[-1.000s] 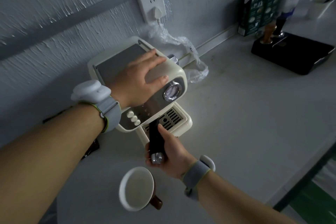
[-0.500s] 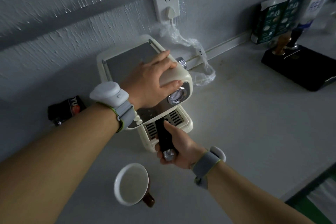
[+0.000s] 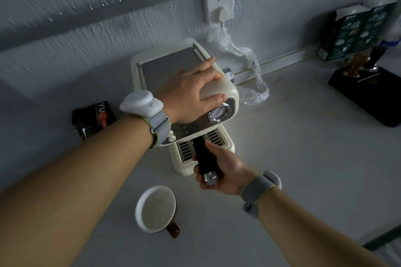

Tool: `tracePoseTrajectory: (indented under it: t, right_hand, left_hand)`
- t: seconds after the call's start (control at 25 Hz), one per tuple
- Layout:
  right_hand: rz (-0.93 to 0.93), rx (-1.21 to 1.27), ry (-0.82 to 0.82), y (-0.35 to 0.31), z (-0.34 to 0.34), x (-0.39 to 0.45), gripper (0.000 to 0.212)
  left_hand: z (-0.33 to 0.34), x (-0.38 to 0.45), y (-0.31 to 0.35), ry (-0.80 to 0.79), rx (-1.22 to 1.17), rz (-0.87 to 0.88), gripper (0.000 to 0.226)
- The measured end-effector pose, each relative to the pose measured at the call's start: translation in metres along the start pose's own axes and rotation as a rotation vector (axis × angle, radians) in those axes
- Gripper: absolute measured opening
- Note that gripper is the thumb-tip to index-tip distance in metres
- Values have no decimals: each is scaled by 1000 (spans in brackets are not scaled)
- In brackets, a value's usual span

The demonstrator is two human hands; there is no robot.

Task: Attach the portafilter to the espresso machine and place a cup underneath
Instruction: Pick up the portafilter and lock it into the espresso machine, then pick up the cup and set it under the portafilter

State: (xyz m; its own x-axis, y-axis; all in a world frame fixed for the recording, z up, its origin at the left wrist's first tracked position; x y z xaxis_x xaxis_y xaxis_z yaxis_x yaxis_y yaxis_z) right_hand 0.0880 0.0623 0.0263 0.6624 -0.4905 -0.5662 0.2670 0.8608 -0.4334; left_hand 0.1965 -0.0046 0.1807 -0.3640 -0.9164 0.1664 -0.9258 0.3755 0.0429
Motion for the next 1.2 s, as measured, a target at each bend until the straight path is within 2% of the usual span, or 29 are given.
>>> tracePoseTrajectory:
  t: [0.2, 0.4, 0.52, 0.6, 0.68, 0.76, 0.88, 1.04, 1.16, 1.2]
  right_hand:
    - [-45, 49, 74, 3, 6, -15, 47]
    - [-124, -150, 249, -3, 5, -22, 32]
    - [-199, -609, 404, -16, -5, -25, 30]
    - [-226, -1099, 545, -27, -15, -25, 35]
    - [-181, -1599, 615, -36, -26, -26, 31]
    - [-100, -1880, 634, -42, -37, -27, 20]
    - [6, -2017, 622, -46, -50, -23, 19]
    - [44, -2109, 590, -29, -46, -6, 12]
    - [52, -2098, 577, -7, -40, 7, 7]
    - [62, -2102, 554, 2, -38, 12, 8]
  left_hand:
    - [-6, -7, 7, 60, -45, -41, 57]
    - [-12, -23, 22, 24, -95, -132, 57]
    - [-23, -50, 36, 69, -72, -128, 49]
    - [-31, -83, 47, 168, -96, -58, 38]
    - [-31, -118, 48, 162, -119, -53, 34]
    - [-21, -148, 34, -88, -116, -187, 35]
    - [-1, -181, -4, -605, 12, -415, 35]
    - [23, -226, -47, -812, 172, -572, 37]
    - [49, -264, -62, -963, 125, -627, 37]
    - [58, -277, -67, -957, 96, -667, 31]
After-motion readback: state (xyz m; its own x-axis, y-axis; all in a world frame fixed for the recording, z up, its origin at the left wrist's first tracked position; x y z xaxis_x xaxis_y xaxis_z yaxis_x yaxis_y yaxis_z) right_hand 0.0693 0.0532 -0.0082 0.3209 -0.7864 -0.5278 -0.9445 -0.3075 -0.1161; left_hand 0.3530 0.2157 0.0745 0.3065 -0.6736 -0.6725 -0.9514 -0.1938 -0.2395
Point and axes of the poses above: each hand's wrist, its own x-axis towards the middle knuckle, its own z-axis out of the palm, y = z × x, the point moved 2 cm from there along x, towards the middle knuckle, and after that the axes turned 9 degrees about x, right-handed, at the moved point
